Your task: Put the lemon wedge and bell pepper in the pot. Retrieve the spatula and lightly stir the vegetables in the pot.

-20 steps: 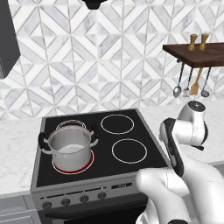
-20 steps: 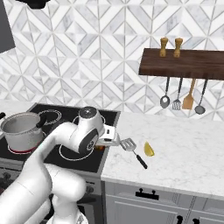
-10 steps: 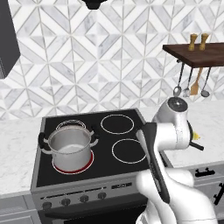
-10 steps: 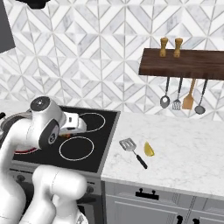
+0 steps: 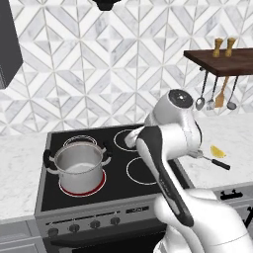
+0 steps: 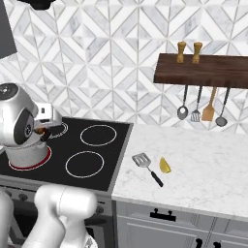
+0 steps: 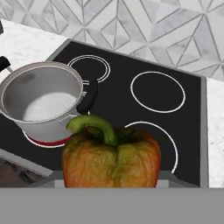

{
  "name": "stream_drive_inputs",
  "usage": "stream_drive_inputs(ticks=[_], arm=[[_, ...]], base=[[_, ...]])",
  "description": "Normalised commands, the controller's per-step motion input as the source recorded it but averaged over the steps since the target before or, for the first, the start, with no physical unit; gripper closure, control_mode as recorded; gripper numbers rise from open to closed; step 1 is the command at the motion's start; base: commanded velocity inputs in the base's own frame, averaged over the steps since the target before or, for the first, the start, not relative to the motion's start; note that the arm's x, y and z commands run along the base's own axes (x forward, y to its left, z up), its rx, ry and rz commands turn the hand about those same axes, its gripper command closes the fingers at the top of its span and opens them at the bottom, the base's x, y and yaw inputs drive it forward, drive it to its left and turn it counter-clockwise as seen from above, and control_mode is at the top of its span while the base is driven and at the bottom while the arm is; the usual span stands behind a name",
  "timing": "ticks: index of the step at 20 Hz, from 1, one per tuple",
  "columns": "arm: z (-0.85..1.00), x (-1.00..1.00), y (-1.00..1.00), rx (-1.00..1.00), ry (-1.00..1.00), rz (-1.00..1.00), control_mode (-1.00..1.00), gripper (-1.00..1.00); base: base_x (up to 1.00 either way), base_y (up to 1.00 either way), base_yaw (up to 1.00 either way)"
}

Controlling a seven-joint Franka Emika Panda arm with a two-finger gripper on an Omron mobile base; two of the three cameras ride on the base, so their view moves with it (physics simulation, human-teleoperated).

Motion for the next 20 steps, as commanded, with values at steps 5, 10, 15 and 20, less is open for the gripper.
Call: stream_drive_inputs(ticks=[5,10,15,20], arm=[[0.01,0.0,0.82,0.17,0.06,0.22,-1.0,1.0],[-0.36,0.15,0.89,0.05,0.05,0.17,-1.0,1.0],[-0.47,0.47,0.69,-0.06,0.07,0.02,-1.0,1.0],[-0.47,0.54,0.5,-0.13,0.17,0.0,-1.0,1.0]], base=[[0.0,0.0,0.0],[0.0,0.0,0.0],[0.0,0.0,0.0],[0.0,0.0,0.0]])
